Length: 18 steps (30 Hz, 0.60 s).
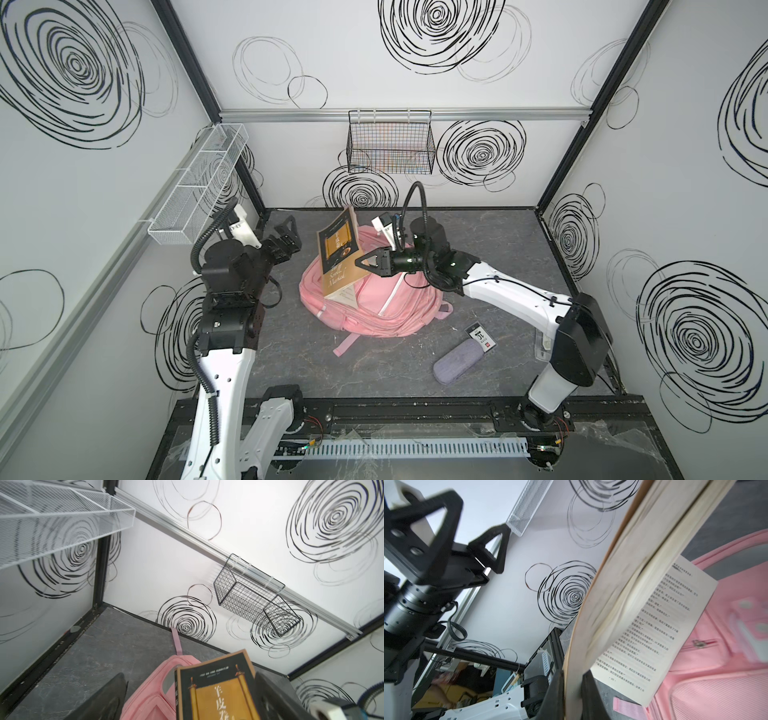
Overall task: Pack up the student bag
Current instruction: 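Lift the brown paperback upright with the right gripper while left gripper grasps its spine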
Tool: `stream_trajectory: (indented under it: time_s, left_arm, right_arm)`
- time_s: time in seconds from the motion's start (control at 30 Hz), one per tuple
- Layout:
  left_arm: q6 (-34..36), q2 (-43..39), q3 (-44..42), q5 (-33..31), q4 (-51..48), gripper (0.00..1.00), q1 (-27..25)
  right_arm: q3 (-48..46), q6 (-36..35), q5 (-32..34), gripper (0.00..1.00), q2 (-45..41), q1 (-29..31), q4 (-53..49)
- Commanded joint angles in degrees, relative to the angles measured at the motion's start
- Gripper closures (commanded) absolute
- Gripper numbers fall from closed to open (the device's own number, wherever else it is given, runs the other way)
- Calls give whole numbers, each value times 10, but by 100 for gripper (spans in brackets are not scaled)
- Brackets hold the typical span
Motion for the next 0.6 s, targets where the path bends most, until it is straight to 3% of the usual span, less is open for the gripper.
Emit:
stream_trajectory:
  time_s: [0.0, 0.2, 0.4, 0.57]
  left_arm:
    - [-20, 2, -28, 105, 39, 1, -11]
    - [-91, 23, -90, 239, 172, 1, -55]
    - [-125, 42, -96, 308, 239, 1, -116]
    - [-141, 30, -115, 340, 299, 0, -127]
  right_arm:
    - [-21, 4, 12, 100, -78, -25, 103]
    - [-51, -35, -34, 100, -144, -53, 129]
    - [-79, -83, -73, 100, -192, -54, 125]
    - [-109, -86, -113, 100, -213, -55, 138]
